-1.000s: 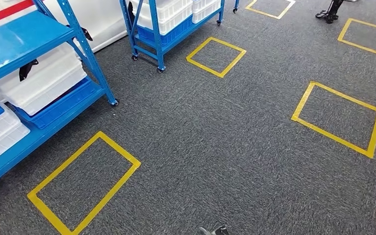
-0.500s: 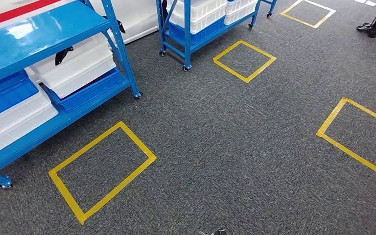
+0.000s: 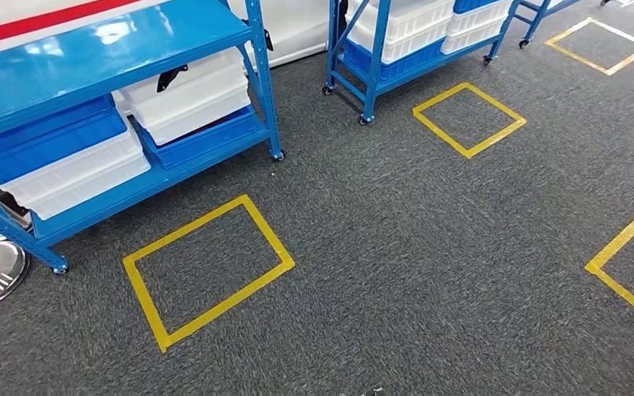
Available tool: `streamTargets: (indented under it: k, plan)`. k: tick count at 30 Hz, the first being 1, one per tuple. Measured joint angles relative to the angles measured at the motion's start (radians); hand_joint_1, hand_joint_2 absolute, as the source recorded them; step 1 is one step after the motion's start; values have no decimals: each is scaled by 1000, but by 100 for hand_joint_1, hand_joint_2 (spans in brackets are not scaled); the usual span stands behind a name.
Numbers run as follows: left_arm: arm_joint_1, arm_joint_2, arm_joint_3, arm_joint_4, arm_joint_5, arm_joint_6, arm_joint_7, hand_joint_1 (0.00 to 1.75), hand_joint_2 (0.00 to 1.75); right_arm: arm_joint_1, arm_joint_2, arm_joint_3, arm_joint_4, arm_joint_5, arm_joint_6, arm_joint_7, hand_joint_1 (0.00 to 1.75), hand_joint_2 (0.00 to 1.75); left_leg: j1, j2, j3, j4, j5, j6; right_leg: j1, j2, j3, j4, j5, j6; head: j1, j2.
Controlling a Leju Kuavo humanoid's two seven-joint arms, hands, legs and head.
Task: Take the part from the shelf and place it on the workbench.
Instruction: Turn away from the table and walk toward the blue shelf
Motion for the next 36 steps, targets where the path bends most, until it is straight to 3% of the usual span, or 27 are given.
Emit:
streamTargets:
  k: [1, 3, 5, 7, 8, 9, 10, 12, 14, 16, 18, 19, 21, 22, 23, 24, 25, 26, 28, 31, 33, 35, 36]
  plan:
    - [0, 0, 1, 0, 0, -3, 4, 0, 0, 0, 1, 0, 0, 0, 1, 1, 0, 0, 0, -4, -2, -1, 0, -5, -1, -8, 0, -1, 1, -6, 0, 0]
    - [0, 0, 4, 0, 0, -7, 12, 0, 0, 0, 3, 1, 0, 0, 3, 4, 0, 0, -1, 28, -15, 28, -21, -16, -4, -27, 2, -7, 4, -19, 0, 0]
    - [-4, -1, 6, 0, 1, -8, 17, 0, 0, 2, 5, 1, 2, -1, 4, 7, 0, 0, 0, 80, -64, 135, -83, -24, -4, -50, 3, -10, 3, -29, -1, 0]
    - [-5, -1, 7, 0, 1, -8, 21, 0, 0, 5, 5, 1, 5, -2, 6, 9, 0, 0, 5, 97, -125, 261, -136, -32, -2, -75, 3, -9, 1, -33, -1, 0]
    - [-4, -1, 8, 0, 1, -8, 23, 0, 0, 6, 5, 1, 6, -3, 6, 9, 0, 0, 7, 100, -137, 287, -138, -34, -1, -87, 3, -9, 0, -33, -1, 0]
    - [-2, -1, 8, 0, 1, -8, 25, 0, 0, 7, 4, 1, 7, -3, 6, 9, 0, 0, 9, 104, -129, 270, -119, -35, -1, -98, 4, -8, -2, -32, -1, 0]
    - [-1, -1, 8, 0, 1, -8, 27, 0, 0, 7, 5, 1, 7, -3, 6, 9, 0, 0, 9, 111, -99, 214, -85, -34, -1, -108, 6, -8, -3, -30, -1, 0]
    - [-2, -1, 10, 0, 1, -9, 28, 0, 0, 7, 5, 1, 7, -3, 6, 8, 0, 0, 6, 152, -25, 70, -25, -25, 3, -126, 13, -8, -8, -23, -1, 0]
    - [-5, -1, 11, -1, 1, -9, 29, 0, 0, 7, 5, 1, 7, -4, 6, 8, 0, 0, -1, 176, 6, 3, -8, -13, 6, -140, 18, -7, -11, -13, -1, 0]
    - [-7, -1, 14, -1, 1, -9, 31, 0, 0, 6, 5, 1, 7, -4, 6, 7, 0, 0, -2, 158, 5, -2, -6, -2, 7, -154, 23, -9, -13, -2, -1, 0]
    - [-8, -2, 16, -1, 1, -9, 33, 0, 0, 6, 5, 1, 6, -5, 4, 5, 0, 0, 2, 138, 9, -11, 2, 9, 4, -135, 21, 9, -31, 11, 0, 0]
    - [-10, -3, 17, -2, 1, -10, 34, 0, 0, 6, 5, 1, 6, -5, 2, 4, 0, 0, 5, 128, 11, -15, 6, 15, 2, -111, 7, 44, -55, 16, 0, 0]
    - [-14, -5, 20, -2, 2, -13, 39, 0, 0, 9, 4, 1, 7, -6, 0, 2, 0, 0, 6, 109, 9, -16, 10, 21, -1, -65, -53, 171, -122, 19, 0, 0]
    - [-15, -5, 23, -2, 2, -15, 44, 0, 0, 11, 3, 1, 8, -7, 0, 2, 0, 0, 6, 97, 8, -15, 10, 22, -1, -56, -84, 234, -144, 20, 0, 0]
    - [-15, -6, 26, -3, 2, -18, 49, 0, 0, 12, 3, 1, 9, -7, 0, 2, 0, 0, 5, 84, 8, -14, 10, 22, -1, -53, -105, 270, -148, 20, 0, 0]
    - [-14, -6, 29, -3, 3, -20, 56, 0, 0, 13, 3, 1, 10, -8, 0, 2, 0, 0, 5, 72, 9, -14, 9, 22, -1, -51, -108, 267, -130, 20, 0, 0]
    - [-14, -6, 32, -3, 4, -24, 62, 0, 0, 13, 3, 1, 11, -10, -1, 4, 0, 0, 5, 61, 10, -12, 6, 21, -2, -50, -91, 223, -95, 19, 0, 0]
    - [-13, -6, 37, -4, 4, -28, 68, 0, 0, 13, 3, 1, 12, -12, -1, 6, 0, 0, 5, 52, 12, -11, 1, 20, -3, -46, -61, 153, -54, 17, 0, 0]
    - [-12, -6, 50, -5, 6, -40, 76, 0, 0, 11, 2, 1, 13, -21, -2, 12, 0, 0, 2, 40, 13, -3, -15, 12, -3, -37, -9, 34, -13, 10, 0, 0]
    - [-9, -6, 75, -5, 8, -57, 89, 0, 0, 10, 2, 1, 13, -29, -1, 16, 0, 0, 0, 34, 15, -1, -38, -6, 1, -34, 9, 0, -24, -7, 0, 0]
    - [-7, -5, 96, -5, 8, -62, 98, 0, 0, 13, 3, 1, 13, -31, -1, 16, 0, 0, 1, 49, 21, 17, -49, -17, -1, -38, 27, -7, -29, -20, -1, 0]
    - [-6, -5, 116, -5, 9, -63, 103, 0, 0, 15, 4, 1, 13, -32, 0, 17, 0, 0, 2, 78, -22, 110, -79, -27, -5, -45, 53, -14, -40, -31, -2, 0]
    - [-5, -5, 124, -5, 9, -63, 105, 0, 0, 16, 4, 1, 14, -32, 0, 18, 0, 0, 3, 91, -69, 183, -98, -32, -5, -50, 65, -14, -51, -33, -2, 0]
